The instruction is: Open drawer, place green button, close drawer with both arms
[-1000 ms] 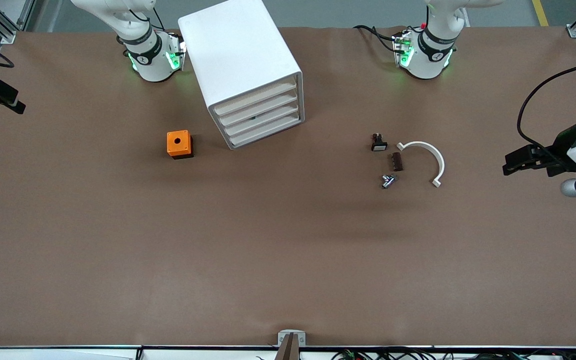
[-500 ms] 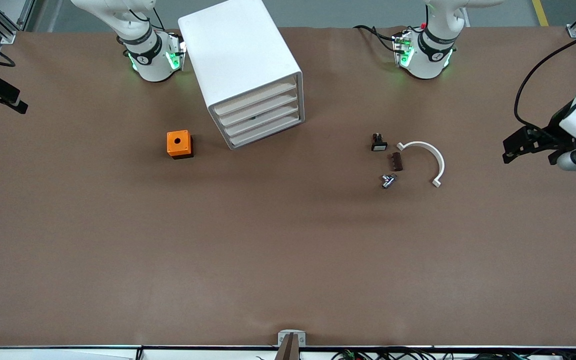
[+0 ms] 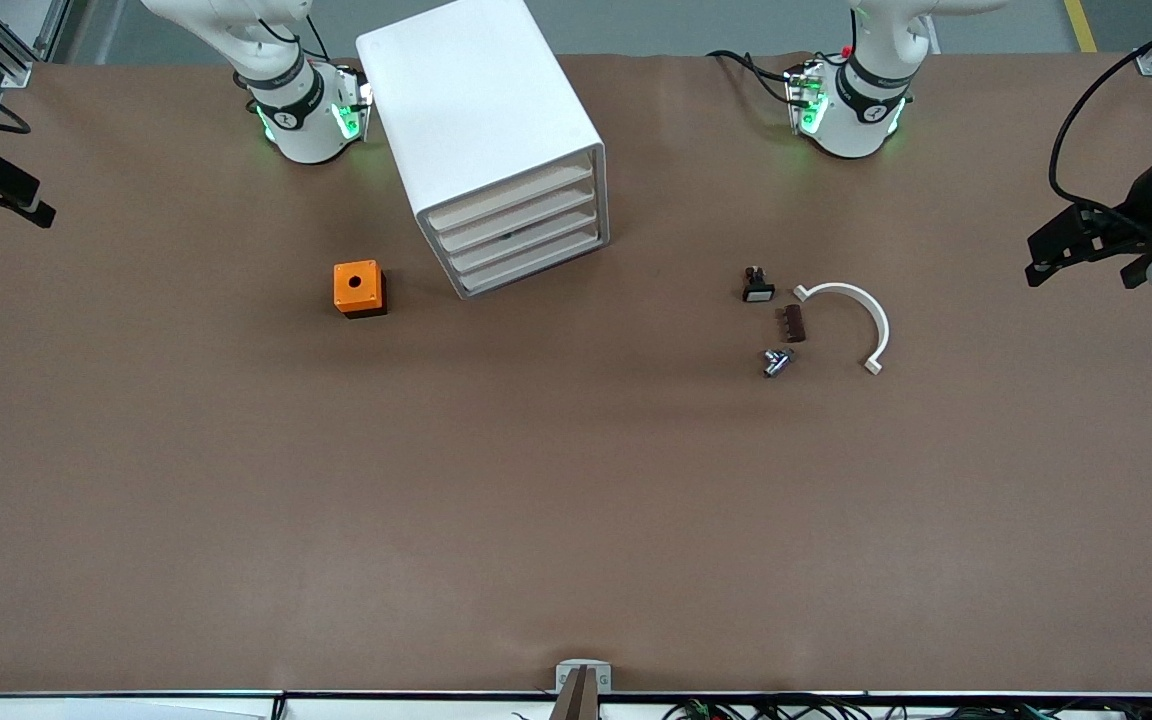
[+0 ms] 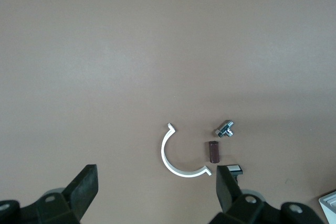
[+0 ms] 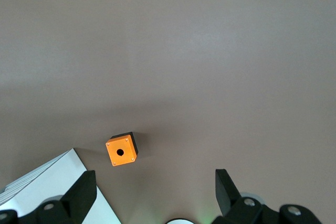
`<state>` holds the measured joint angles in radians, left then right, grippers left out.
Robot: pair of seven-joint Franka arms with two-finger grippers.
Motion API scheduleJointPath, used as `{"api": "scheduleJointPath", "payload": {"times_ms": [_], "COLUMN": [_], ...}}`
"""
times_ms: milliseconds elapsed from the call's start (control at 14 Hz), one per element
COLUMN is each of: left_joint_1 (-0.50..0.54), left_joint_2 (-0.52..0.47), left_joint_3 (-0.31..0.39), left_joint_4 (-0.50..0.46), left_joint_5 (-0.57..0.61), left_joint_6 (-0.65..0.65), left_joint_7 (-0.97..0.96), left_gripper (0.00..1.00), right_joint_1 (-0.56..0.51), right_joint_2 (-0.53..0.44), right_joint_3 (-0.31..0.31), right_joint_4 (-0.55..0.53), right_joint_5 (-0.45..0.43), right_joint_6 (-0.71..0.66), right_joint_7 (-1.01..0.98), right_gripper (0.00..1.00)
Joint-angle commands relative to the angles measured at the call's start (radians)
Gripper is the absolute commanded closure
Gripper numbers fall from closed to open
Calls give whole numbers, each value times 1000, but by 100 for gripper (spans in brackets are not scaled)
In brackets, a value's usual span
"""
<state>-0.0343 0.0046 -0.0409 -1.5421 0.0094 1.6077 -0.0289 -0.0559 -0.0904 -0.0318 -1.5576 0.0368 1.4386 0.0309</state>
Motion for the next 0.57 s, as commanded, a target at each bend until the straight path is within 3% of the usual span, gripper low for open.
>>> {"api": "scheduleJointPath", "payload": {"times_ms": [0, 500], "left_joint_1": [1, -1], "left_joint_2": [3, 3], "left_joint_3": [3, 3], "left_joint_4": [14, 16], "left_joint_5": [-2, 6], "left_joint_6": [-17, -17], "left_joint_7": [-9, -3], "left_gripper": [1, 1], "right_joint_1": [-4, -5], "right_joint_2": [-20, -22], "right_joint_3": [-4, -5], "right_joint_4": [-21, -21], "right_joint_5": [5, -2], "right_joint_6": [-3, -18], "right_joint_7": [-11, -37], "right_gripper": [0, 0]}}
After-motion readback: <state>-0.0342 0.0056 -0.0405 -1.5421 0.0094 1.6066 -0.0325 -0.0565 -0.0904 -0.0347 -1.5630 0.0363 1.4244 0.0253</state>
